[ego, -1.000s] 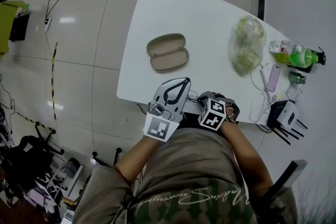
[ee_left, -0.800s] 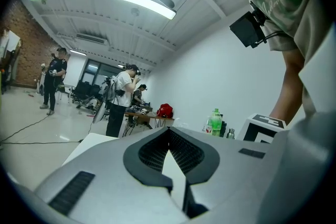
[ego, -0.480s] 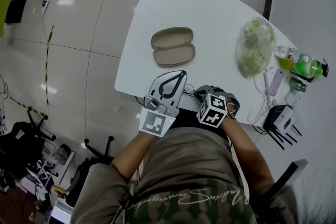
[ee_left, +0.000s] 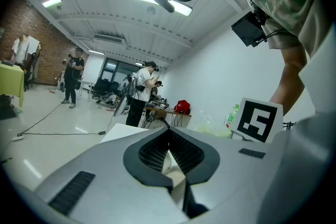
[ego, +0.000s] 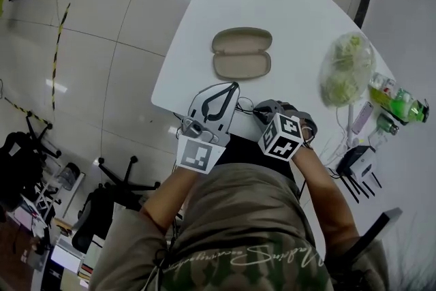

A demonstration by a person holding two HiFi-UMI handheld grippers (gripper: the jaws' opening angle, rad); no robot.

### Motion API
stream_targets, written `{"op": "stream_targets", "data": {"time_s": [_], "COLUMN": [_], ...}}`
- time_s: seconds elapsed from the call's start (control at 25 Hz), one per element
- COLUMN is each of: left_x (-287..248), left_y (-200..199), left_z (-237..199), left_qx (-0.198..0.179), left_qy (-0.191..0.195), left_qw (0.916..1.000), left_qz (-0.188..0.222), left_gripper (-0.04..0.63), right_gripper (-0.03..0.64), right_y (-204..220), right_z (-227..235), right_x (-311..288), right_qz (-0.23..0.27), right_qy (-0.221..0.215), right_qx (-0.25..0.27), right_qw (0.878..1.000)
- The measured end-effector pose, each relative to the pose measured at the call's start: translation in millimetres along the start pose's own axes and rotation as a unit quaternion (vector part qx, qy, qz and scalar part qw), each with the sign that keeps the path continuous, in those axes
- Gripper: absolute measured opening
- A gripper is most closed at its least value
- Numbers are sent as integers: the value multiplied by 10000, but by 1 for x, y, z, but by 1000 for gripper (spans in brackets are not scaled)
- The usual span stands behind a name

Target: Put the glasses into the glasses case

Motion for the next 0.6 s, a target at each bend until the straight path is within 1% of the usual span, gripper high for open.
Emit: {"op": "stream_targets", "data": {"time_s": [0.24,0.44,0.6], "left_x": [7,13,12], "left_y": [11,12,20], "left_z": [-25,-42,-49], "left_qx": [23,17,252], "left_qy": [-262,-494,-670], "left_qw": [9997,9988,9974], "left_qz": [0,32,74], "left_gripper": [6,6,6], "right_gripper": [26,26,26], "right_y": [-14,-31,-35], "right_z": [13,23,28], "right_x": [-2,4,3], "right_qz": [-18,69,116], "right_qy": [-60,7,8], "right_qx": [213,354,434], "right_qw": [9998,9994,9990]}}
Point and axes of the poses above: the fingertips, and each gripper's own axes: x backward along the fingers, z to its right, y out of its underside, the point moved 2 cm from there along x, backward along the fingers, and after that the axes turned 10 degrees about y, right-handed, at the moved point
